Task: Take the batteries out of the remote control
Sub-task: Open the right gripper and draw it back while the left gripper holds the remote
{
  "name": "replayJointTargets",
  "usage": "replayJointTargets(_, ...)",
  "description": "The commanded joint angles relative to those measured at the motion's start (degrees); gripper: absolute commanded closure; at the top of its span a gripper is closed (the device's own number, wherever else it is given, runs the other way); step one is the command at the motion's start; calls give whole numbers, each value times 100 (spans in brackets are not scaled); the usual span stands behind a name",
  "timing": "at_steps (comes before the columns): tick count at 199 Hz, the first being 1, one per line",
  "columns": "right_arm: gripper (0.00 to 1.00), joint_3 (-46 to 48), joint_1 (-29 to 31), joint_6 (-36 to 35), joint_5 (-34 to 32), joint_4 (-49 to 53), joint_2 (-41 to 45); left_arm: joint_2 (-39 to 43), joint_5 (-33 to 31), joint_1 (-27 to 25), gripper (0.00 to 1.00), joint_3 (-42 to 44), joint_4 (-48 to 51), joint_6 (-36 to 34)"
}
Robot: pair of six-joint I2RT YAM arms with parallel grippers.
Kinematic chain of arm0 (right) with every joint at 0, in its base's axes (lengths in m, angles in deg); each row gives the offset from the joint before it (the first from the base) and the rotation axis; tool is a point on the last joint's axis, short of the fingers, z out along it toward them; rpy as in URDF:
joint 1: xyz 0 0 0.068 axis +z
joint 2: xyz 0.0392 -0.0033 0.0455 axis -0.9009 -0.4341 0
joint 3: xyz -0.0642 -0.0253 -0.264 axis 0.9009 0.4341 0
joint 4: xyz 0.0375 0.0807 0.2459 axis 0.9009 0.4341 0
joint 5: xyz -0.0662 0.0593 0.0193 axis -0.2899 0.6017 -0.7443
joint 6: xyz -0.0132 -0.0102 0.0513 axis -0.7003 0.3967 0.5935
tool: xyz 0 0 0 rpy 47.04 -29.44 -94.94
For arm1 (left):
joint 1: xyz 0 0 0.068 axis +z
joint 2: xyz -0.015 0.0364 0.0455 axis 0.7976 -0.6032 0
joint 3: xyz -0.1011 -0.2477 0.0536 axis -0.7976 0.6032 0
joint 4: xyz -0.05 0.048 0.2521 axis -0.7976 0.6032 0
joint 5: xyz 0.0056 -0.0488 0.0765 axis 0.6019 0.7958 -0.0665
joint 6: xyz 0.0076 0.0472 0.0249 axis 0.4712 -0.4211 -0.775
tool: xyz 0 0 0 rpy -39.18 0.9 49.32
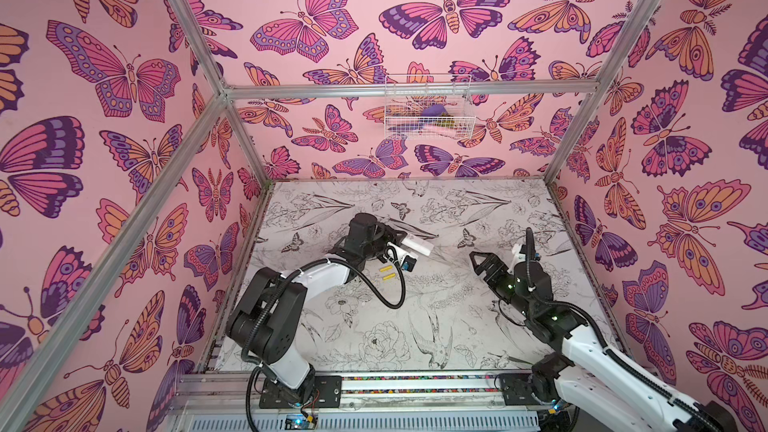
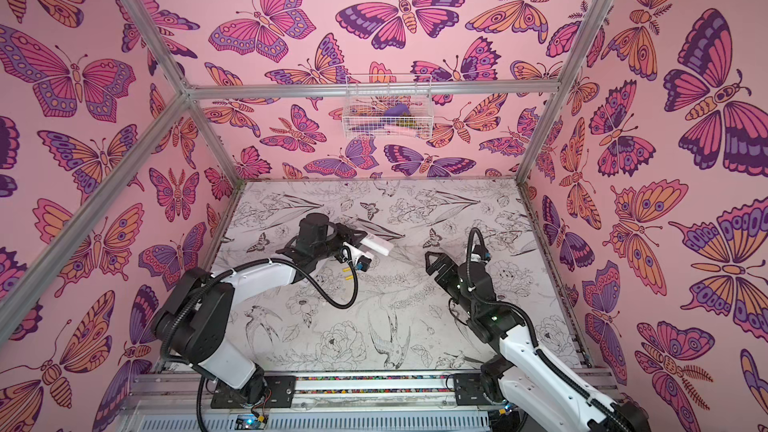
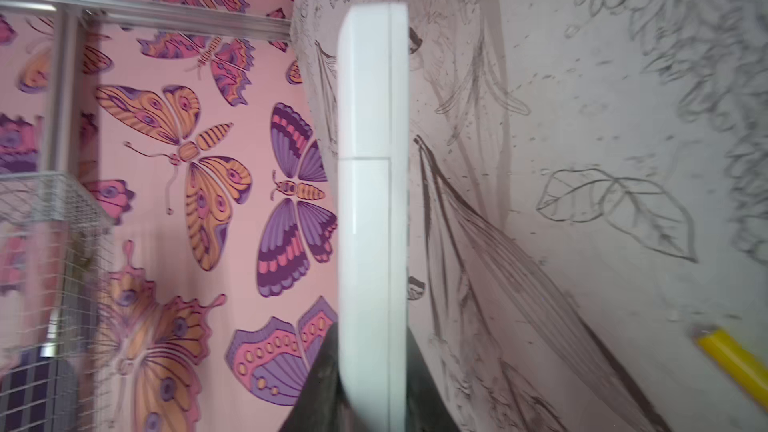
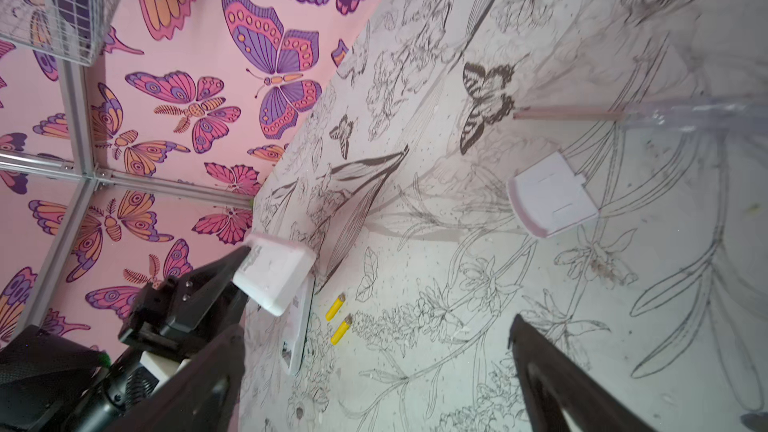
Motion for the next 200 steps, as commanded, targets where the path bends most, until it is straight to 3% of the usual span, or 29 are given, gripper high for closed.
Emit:
replayJointTargets(1, 3, -221, -20, 378, 693, -538, -478, -241, 180, -36, 100, 192, -1903, -793)
replayJointTargets(25, 6, -451, -20, 710, 1339, -1316, -1176, -513, -21, -31, 100, 384, -2930, -900)
replayJointTargets(50, 7, -886, -20, 718, 1932, -1711, -1800, -547, -95, -14, 100, 638, -3334, -930)
replayJointTargets(98, 14, -1373, 29, 790, 1976, -1809, -2536, -497, -459, -45, 100, 988, -3611, -846)
replayJointTargets(130, 22, -1439, 120, 1151, 2106, -2469, -3108, -428, -1251, -178, 100, 1279, -3780, -557)
replayJointTargets(200, 28, -1571, 224, 1086, 2279, -2474, -3694, -154, -1943, -617, 100, 2055, -4036, -254)
